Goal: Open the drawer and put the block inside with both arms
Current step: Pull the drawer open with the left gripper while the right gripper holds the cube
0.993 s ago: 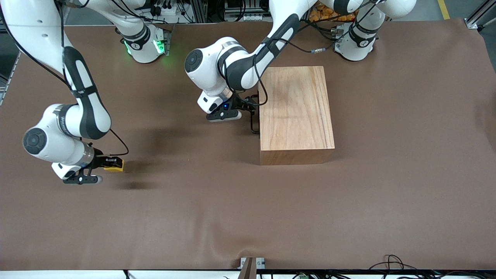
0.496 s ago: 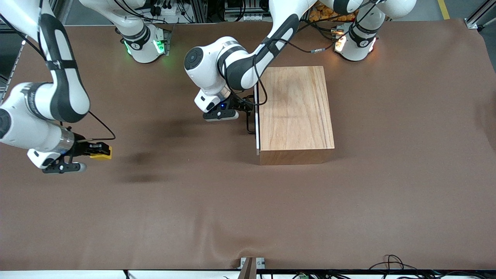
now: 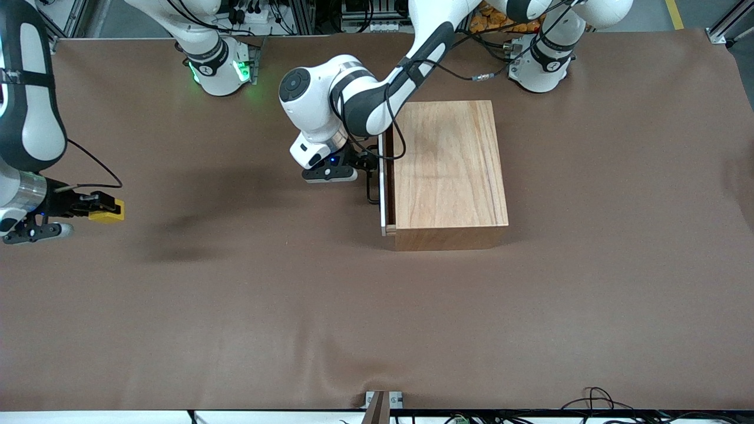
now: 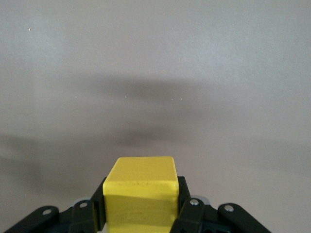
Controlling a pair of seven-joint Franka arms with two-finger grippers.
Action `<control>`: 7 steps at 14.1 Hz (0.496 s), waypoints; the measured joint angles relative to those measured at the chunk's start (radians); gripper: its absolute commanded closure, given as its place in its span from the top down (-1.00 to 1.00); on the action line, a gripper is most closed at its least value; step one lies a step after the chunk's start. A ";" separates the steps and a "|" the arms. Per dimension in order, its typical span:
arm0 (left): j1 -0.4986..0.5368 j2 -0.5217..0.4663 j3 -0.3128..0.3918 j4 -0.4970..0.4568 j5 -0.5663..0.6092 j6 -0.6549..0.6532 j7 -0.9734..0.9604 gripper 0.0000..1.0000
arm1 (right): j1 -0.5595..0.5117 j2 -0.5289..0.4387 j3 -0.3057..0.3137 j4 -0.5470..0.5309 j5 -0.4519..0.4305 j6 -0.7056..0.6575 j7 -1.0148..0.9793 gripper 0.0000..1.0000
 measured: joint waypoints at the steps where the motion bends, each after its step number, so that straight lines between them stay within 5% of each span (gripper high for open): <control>1: 0.000 0.000 0.000 0.000 -0.002 0.004 0.000 1.00 | 0.000 -0.004 0.001 0.000 0.000 -0.010 -0.001 -1.00; 7: 0.000 0.000 -0.013 0.001 -0.006 0.030 0.000 1.00 | -0.022 -0.074 0.000 0.001 -0.001 -0.120 -0.015 -1.00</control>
